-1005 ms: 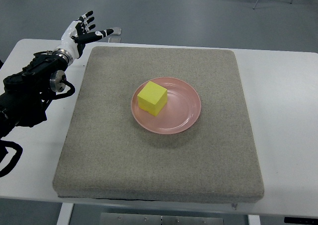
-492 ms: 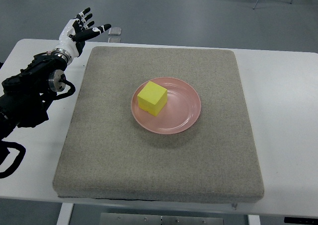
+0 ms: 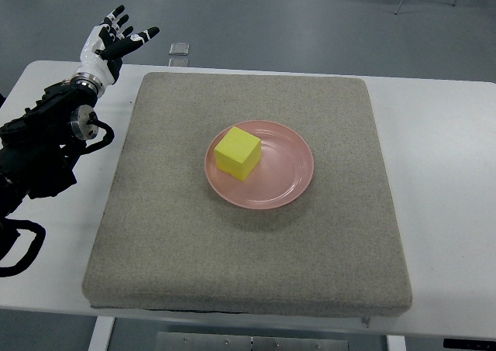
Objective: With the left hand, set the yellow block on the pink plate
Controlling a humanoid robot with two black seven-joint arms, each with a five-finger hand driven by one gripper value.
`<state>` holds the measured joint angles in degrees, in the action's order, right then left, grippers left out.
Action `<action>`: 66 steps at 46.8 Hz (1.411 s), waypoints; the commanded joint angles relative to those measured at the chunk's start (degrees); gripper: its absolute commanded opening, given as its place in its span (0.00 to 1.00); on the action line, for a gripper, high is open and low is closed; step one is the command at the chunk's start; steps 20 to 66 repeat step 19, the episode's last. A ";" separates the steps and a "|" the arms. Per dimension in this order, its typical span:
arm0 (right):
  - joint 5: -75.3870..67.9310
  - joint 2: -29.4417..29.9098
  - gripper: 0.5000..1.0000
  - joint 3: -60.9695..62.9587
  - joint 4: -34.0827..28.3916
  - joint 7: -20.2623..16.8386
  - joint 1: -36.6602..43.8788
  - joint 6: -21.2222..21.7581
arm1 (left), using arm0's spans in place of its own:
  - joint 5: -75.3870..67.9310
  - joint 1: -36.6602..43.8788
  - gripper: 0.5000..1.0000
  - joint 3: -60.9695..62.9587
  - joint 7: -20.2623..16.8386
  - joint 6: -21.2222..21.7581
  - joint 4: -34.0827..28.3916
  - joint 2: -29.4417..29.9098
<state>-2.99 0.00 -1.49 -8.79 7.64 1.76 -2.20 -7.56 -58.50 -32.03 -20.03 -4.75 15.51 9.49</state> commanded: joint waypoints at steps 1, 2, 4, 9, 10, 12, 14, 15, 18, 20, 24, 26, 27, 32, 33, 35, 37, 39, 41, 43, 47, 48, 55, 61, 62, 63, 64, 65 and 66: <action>0.00 0.00 0.85 0.00 0.00 0.00 0.00 0.00 | 0.00 -0.30 1.00 -0.05 -0.01 -1.40 0.04 0.00; 0.00 0.00 0.85 0.00 0.00 0.00 0.00 0.00 | 0.09 -0.39 1.00 -0.14 -0.01 -1.57 0.04 0.09; 0.00 0.00 0.85 0.00 0.00 0.00 0.00 0.09 | 0.09 -0.39 1.00 -0.14 -0.01 -1.93 0.04 0.09; 0.00 0.00 0.85 0.26 0.00 0.09 0.00 0.18 | 0.17 -0.39 1.00 -0.05 -0.01 -2.19 0.04 0.00; 0.00 0.00 0.85 0.26 0.00 0.09 0.00 0.18 | 0.18 -0.39 1.00 -0.05 -0.01 -2.28 0.04 0.09; -0.09 0.00 0.85 0.35 0.00 0.09 0.00 0.18 | 0.18 -0.39 1.00 -0.05 -0.01 -2.63 0.04 0.09; -0.09 0.00 0.85 0.35 0.00 0.00 0.09 0.26 | 0.18 -0.30 1.00 -0.05 -0.01 -2.89 -0.04 0.09; -0.09 0.00 0.85 0.35 0.00 0.00 0.09 0.26 | 0.18 -0.30 1.00 -0.14 -0.01 -2.98 -0.05 0.09; -0.26 0.00 0.85 0.44 0.00 0.00 0.09 0.35 | 0.18 -0.04 1.00 -0.05 -0.01 -3.07 -0.13 0.00; -0.35 0.00 0.85 0.53 0.00 0.00 0.00 0.35 | 0.18 -0.04 1.00 -0.05 -0.01 -3.07 -0.13 0.00; -0.35 0.00 0.85 0.53 0.00 0.00 0.00 0.35 | 0.18 -0.04 1.00 -0.05 -0.01 -3.07 -0.13 0.00; -0.35 0.00 0.85 0.53 0.00 0.00 0.00 0.35 | 0.18 -0.04 1.00 -0.05 -0.01 -3.07 -0.13 0.00; -0.35 0.00 0.85 0.53 0.00 0.00 0.00 0.35 | 0.18 -0.04 1.00 -0.05 -0.01 -3.07 -0.13 0.00; -0.35 0.00 0.85 0.53 0.00 0.00 0.00 0.35 | 0.18 -0.04 1.00 -0.05 -0.01 -3.07 -0.13 0.00; -0.35 0.00 0.85 0.53 0.00 0.00 0.00 0.35 | 0.18 -0.04 1.00 -0.05 -0.01 -3.07 -0.13 0.00; -0.35 0.00 0.85 0.53 0.00 0.00 0.00 0.35 | 0.18 -0.04 1.00 -0.05 -0.01 -3.07 -0.13 0.00; -0.35 0.00 0.85 0.53 0.00 0.00 0.00 0.35 | 0.18 -0.04 1.00 -0.05 -0.01 -3.07 -0.13 0.00; -0.35 0.00 0.85 0.53 0.00 0.00 0.00 0.35 | 0.18 -0.04 1.00 -0.05 -0.01 -3.07 -0.13 0.00; -0.35 0.00 0.85 0.53 0.00 0.00 0.00 0.35 | 0.18 -0.04 1.00 -0.05 -0.01 -3.07 -0.13 0.00; -0.35 0.00 0.85 0.53 0.00 0.00 0.00 0.35 | 0.18 -0.04 1.00 -0.05 -0.01 -3.07 -0.13 0.00; -0.35 0.00 0.85 0.53 0.00 0.00 0.00 0.35 | 0.18 -0.04 1.00 -0.05 -0.01 -3.07 -0.13 0.00; -0.35 0.00 0.85 0.53 0.00 0.00 0.00 0.35 | 0.18 -0.04 1.00 -0.05 -0.01 -3.07 -0.13 0.00; -0.35 0.00 0.85 0.53 0.00 0.00 0.00 0.35 | 0.18 -0.04 1.00 -0.05 -0.01 -3.07 -0.13 0.00; -0.35 0.00 0.85 0.53 0.00 0.00 0.00 0.35 | 0.18 -0.04 1.00 -0.05 -0.01 -3.07 -0.13 0.00; -0.35 0.00 0.85 0.53 0.00 0.00 0.00 0.35 | 0.18 -0.04 1.00 -0.05 -0.01 -3.07 -0.13 0.00; -0.35 0.00 0.85 0.53 0.00 0.00 0.00 0.35 | 0.18 -0.04 1.00 -0.05 -0.01 -3.07 -0.13 0.00; -0.35 0.00 0.85 0.53 0.00 0.00 0.00 0.35 | 0.18 -0.04 1.00 -0.05 -0.01 -3.07 -0.13 0.00; -0.35 0.00 0.85 0.53 0.00 0.00 0.00 0.35 | 0.18 -0.04 1.00 -0.05 -0.01 -3.07 -0.13 0.00; -0.35 0.00 0.85 0.53 0.00 0.00 0.00 0.35 | 0.18 -0.04 1.00 -0.05 -0.01 -3.07 -0.13 0.00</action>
